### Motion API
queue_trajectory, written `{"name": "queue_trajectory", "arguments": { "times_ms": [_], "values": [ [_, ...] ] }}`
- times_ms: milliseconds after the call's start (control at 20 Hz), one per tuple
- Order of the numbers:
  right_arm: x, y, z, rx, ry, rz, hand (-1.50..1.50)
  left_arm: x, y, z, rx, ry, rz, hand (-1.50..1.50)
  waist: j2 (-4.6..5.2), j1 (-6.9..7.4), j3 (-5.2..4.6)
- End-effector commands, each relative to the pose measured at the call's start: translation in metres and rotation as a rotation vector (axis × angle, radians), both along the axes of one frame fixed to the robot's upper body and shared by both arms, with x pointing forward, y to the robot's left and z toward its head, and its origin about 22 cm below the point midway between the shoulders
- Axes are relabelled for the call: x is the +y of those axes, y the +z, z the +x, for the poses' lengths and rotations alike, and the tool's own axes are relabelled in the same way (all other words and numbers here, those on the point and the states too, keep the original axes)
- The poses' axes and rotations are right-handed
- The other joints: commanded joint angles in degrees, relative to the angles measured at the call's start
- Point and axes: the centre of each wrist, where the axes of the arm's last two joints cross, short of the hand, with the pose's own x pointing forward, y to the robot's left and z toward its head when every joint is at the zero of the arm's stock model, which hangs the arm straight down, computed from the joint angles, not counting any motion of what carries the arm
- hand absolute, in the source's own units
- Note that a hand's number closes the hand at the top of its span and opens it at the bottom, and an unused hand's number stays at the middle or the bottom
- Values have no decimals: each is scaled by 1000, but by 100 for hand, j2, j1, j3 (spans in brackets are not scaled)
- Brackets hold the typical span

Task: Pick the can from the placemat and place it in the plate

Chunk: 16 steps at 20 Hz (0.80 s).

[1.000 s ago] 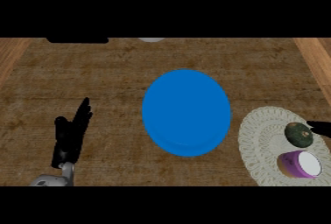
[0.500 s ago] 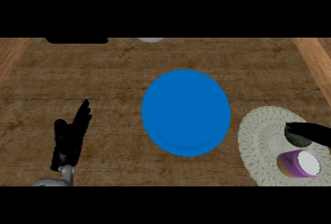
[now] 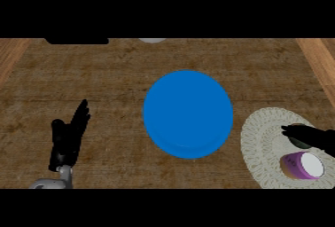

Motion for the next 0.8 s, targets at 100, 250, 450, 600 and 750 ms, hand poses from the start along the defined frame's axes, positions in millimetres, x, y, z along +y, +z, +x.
{"name": "queue_trajectory", "arguments": {
  "times_ms": [100,250,450,600,750],
  "values": [
    [-6,-11,8,37,23,1,-150,-7,9,14,16,-11,-1,0,2,-5,0],
    [-1,-29,6,52,8,-3,-150,10,-16,-5,7,-8,12,0,4,14,0],
    [3,-24,-1,58,23,-11,-150,2,-11,5,-2,6,-1,0,-2,-12,-1],
    [-6,-36,-3,71,30,-18,-150,14,-7,9,30,0,-11,0,3,-6,0],
    [18,-52,4,-1,73,-43,150,-2,-17,-3,5,11,14,0,1,5,0]
  ]
}}
